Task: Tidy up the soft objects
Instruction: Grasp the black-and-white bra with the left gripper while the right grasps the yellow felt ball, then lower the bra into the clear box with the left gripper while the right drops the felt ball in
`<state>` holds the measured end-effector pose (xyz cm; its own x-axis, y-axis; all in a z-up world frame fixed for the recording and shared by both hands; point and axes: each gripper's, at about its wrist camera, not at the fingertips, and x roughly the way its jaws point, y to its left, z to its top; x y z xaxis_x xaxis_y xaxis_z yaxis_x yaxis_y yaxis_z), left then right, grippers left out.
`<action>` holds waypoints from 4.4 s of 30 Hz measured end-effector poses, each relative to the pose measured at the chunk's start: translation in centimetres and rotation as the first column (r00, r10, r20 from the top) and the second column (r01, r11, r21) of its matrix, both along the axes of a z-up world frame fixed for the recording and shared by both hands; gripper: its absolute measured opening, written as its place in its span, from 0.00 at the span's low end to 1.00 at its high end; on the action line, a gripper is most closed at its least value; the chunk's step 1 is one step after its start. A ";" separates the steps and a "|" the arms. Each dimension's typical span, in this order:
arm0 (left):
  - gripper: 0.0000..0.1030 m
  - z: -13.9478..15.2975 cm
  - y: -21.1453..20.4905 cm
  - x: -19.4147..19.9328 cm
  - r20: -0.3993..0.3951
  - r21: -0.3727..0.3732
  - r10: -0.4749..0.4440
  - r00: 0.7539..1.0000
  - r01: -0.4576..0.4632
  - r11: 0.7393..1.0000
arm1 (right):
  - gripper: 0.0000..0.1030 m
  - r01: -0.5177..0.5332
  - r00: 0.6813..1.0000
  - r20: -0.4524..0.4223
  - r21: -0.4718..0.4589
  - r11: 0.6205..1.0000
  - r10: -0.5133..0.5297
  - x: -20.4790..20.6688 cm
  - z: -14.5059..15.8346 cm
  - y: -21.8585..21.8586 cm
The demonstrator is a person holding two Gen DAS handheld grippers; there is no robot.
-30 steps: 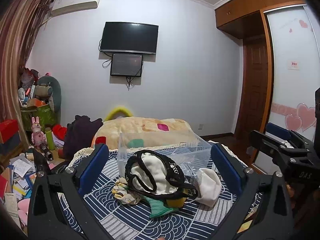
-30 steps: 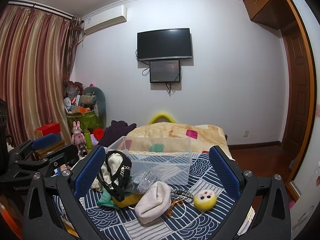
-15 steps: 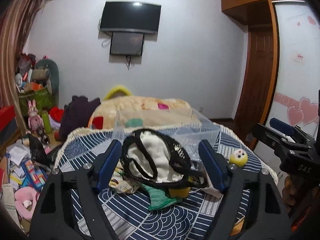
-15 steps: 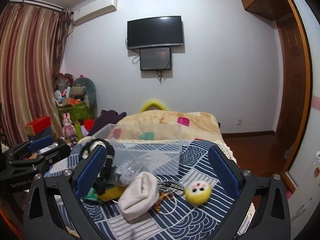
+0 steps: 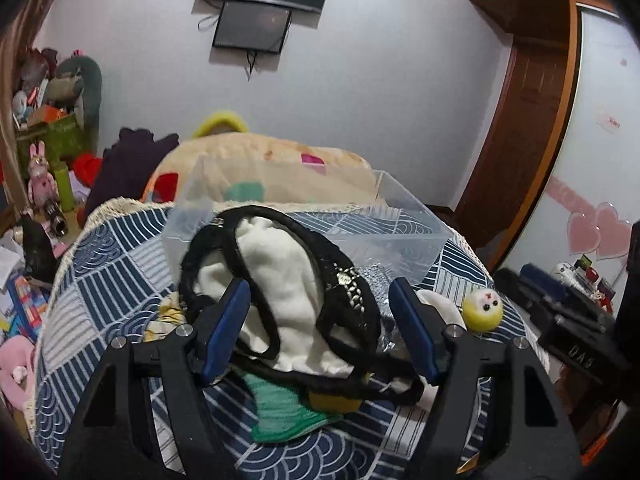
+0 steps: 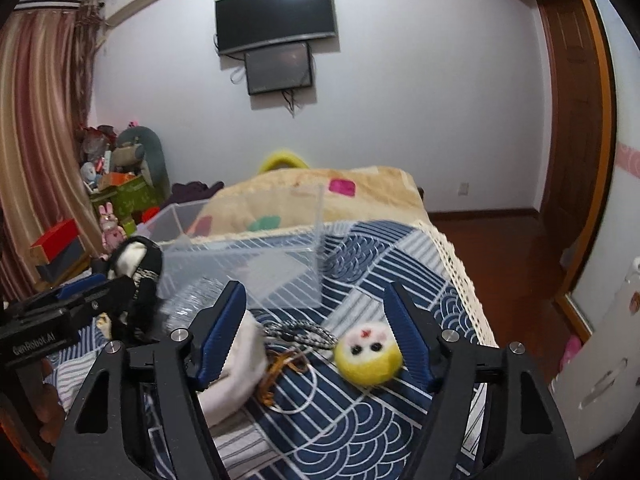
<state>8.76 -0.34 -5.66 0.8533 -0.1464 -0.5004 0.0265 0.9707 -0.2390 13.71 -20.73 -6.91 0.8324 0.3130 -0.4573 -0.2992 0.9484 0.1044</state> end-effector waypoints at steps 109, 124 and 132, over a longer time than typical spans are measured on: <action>0.27 0.4 3.3 10.1 -0.097 0.150 -0.001 0.995 0.015 0.989 | 0.60 -0.252 0.957 -0.199 -0.211 0.944 0.211 10.8 0.6 9.3; 0.69 4.8 3.4 5.4 0.030 0.178 -0.012 0.999 0.007 0.984 | 0.72 -0.213 0.977 -0.026 -0.158 0.964 0.212 6.7 5.4 7.2; 0.96 6.8 4.0 1.7 0.106 0.161 -0.009 0.994 -0.008 0.987 | 0.80 -0.203 0.975 0.063 -0.125 0.971 0.212 3.4 7.0 5.9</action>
<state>10.48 3.65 1.16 0.9026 -0.0714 -0.4245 0.0434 0.9962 -0.0754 17.15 -14.79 0.10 0.7883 0.4308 -0.4393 -0.4939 0.8688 -0.0343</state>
